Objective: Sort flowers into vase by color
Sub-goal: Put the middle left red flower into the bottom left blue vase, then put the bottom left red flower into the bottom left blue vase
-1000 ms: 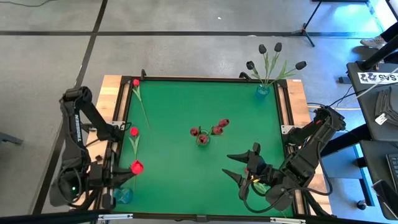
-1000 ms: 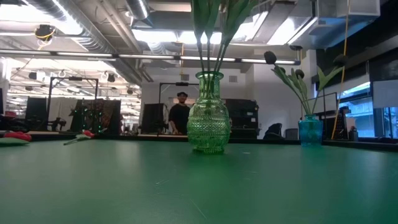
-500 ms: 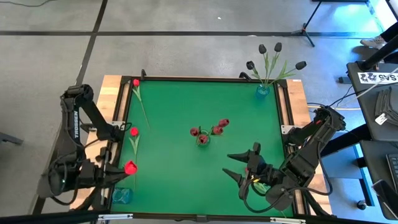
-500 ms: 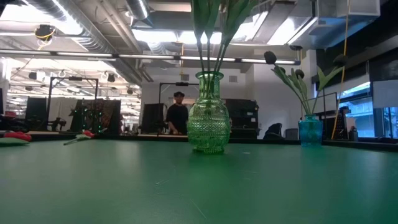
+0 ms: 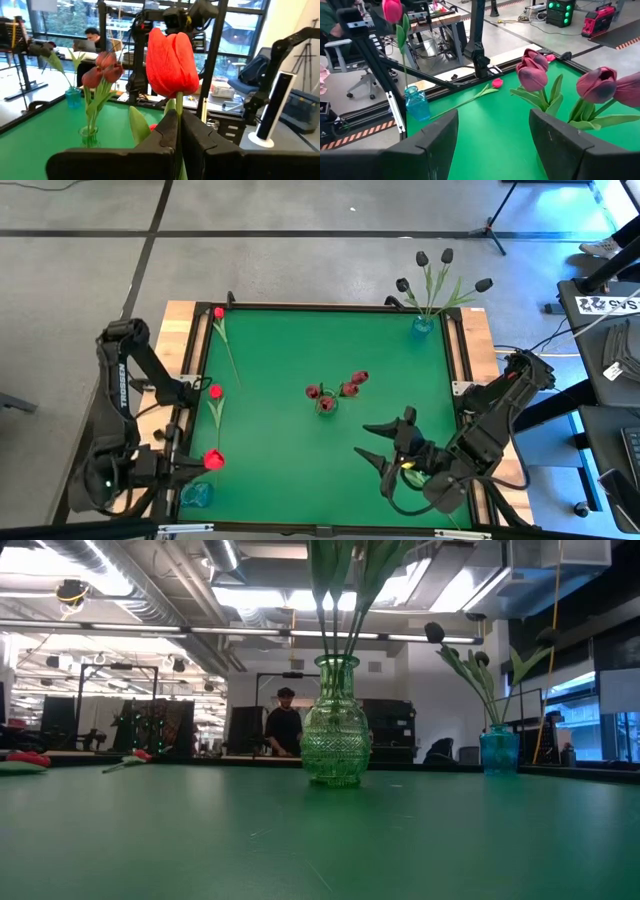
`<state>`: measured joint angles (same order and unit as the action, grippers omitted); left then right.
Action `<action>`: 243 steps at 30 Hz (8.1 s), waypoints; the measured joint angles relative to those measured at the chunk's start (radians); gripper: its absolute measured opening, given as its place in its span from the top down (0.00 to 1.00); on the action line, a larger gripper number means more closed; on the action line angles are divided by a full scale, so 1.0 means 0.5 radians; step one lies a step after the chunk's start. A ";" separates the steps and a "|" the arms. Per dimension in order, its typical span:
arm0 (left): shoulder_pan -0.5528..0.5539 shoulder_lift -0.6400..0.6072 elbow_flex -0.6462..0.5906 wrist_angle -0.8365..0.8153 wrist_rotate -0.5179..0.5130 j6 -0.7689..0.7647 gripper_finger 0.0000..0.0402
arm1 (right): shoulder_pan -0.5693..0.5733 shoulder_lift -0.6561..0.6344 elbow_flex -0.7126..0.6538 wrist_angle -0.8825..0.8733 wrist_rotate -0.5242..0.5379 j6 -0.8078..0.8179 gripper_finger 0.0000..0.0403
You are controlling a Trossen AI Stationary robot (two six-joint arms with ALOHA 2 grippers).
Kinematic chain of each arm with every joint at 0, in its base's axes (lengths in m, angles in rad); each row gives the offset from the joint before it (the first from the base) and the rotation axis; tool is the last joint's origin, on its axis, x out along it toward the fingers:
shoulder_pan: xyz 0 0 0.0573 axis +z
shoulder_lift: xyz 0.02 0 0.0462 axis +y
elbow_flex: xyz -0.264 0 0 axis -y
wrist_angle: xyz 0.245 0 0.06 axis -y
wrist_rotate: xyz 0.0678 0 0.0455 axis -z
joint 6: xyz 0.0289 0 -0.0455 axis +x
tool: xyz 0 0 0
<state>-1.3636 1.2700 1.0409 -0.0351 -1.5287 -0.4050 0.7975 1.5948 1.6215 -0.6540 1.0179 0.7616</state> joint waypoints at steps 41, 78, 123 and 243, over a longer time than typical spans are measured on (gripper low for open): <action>-0.254 -0.026 -0.144 -0.227 0.113 -0.566 0.95 | 0.002 0.000 0.000 0.004 -0.085 0.000 0.40; -0.262 -0.382 -0.146 -1.078 1.581 -2.741 0.76 | 0.002 0.022 0.001 0.138 -0.139 -0.012 0.40; -0.059 -0.434 -0.146 -1.459 2.135 -3.473 0.56 | 0.003 0.022 0.001 -0.055 -0.297 -0.118 0.40; 2.143 0.057 -1.083 -1.829 2.762 -2.877 0.56 | 0.042 0.212 0.000 -0.040 -0.529 -0.003 0.40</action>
<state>-0.2920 1.2984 0.4992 -0.9497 -0.1476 -1.8437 0.8182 1.7008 1.6215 -0.6739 0.7535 0.7601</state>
